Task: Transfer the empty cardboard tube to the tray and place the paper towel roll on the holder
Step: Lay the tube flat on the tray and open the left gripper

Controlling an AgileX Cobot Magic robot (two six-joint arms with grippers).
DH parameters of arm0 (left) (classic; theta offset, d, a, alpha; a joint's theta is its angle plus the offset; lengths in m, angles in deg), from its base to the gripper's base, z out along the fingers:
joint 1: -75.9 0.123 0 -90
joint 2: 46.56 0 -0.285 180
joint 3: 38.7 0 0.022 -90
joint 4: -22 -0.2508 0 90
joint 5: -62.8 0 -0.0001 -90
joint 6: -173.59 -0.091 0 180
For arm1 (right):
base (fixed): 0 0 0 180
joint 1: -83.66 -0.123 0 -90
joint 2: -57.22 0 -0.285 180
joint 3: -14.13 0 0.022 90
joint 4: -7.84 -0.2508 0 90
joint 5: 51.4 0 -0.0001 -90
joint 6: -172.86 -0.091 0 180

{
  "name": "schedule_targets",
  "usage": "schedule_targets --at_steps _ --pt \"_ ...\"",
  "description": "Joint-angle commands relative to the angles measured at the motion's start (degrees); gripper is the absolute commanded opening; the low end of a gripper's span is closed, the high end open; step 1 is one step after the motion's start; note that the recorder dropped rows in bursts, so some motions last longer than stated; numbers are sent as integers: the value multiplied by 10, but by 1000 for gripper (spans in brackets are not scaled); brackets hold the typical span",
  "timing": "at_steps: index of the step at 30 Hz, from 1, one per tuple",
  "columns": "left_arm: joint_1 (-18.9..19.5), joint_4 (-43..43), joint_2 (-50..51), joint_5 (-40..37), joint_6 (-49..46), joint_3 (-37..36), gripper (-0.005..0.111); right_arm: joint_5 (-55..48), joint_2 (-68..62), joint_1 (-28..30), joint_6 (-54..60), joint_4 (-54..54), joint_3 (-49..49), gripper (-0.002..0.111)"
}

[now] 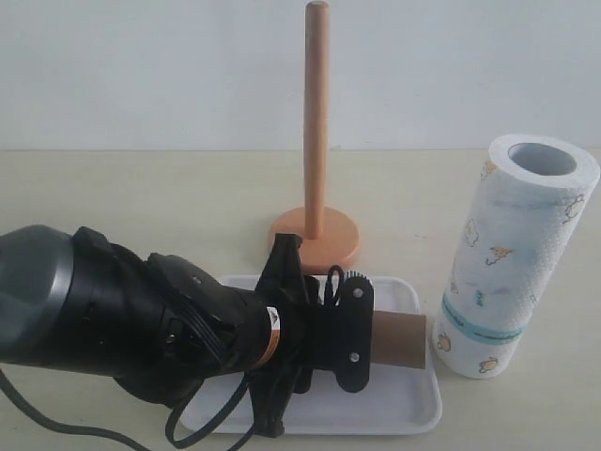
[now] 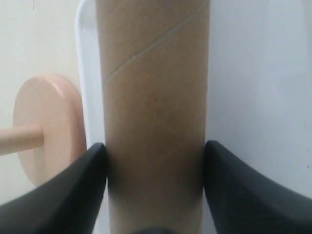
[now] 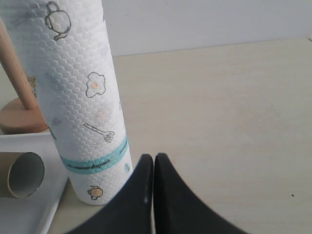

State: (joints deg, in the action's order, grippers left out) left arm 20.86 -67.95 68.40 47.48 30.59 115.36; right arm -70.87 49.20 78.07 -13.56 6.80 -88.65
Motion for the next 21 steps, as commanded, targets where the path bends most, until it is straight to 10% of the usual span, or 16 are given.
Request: schedule_targets --at_steps 1,21 --pt "-3 7 2 6 -9 3 4 3 2 3 1 0 0 0" --pt "-3 7 2 6 -22 3 4 3 2 3 1 0 0 0"
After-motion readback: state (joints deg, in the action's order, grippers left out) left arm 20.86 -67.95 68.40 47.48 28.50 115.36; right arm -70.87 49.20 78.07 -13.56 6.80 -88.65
